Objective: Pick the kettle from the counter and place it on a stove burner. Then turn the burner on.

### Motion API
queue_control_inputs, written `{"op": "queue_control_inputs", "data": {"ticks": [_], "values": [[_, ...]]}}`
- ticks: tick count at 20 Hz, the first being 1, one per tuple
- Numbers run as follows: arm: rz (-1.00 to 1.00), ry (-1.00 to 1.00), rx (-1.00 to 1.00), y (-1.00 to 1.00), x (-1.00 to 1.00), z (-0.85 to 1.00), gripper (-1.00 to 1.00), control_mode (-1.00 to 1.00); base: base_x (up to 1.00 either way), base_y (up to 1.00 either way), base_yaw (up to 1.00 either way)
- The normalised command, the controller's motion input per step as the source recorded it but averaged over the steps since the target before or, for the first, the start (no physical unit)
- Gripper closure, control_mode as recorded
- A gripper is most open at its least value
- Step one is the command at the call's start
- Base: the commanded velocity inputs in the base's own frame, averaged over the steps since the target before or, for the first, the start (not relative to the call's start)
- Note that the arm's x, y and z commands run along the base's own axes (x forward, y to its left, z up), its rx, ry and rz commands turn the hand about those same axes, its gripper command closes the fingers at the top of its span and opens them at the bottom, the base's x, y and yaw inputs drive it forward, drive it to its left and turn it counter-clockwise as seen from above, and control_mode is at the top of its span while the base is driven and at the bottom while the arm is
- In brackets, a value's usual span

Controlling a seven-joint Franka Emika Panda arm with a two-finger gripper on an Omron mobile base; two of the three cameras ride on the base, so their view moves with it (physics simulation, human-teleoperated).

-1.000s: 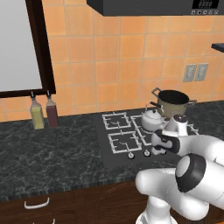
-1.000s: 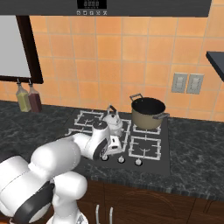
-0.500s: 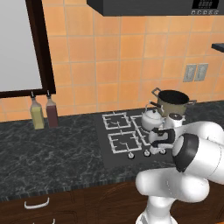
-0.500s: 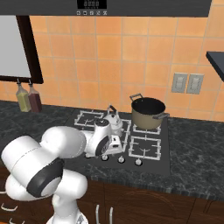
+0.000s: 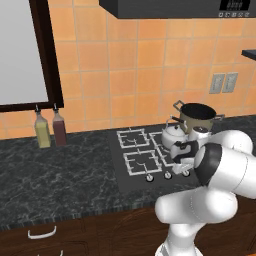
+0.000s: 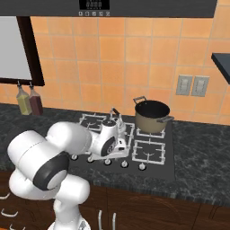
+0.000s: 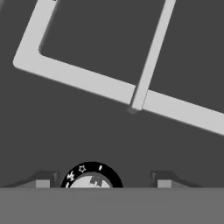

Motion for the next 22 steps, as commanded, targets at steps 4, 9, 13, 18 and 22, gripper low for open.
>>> {"op": "queue_control_inputs", "data": {"ticks": [4, 9, 13, 18, 22], "values": [[0.0, 0.03, 0.0, 0.0, -0.2, -0.4, 1.0, -1.0, 0.0, 0.0, 0.0], [-0.02, 0.01, -0.02, 0.05, -0.37, -0.43, 1.0, -1.0, 0.0, 0.0, 0.0], [-0.09, 0.0, -0.02, 0.15, -0.51, -0.45, 1.0, -1.0, 0.0, 0.0, 0.0], [-0.1, 0.0, 0.0, 0.14, -0.63, -0.36, 1.0, -1.0, 0.0, 0.0, 0.0], [-0.06, 0.0, 0.0, 0.12, -0.28, -0.19, 1.0, -1.0, 0.0, 0.0, 0.0]]}}
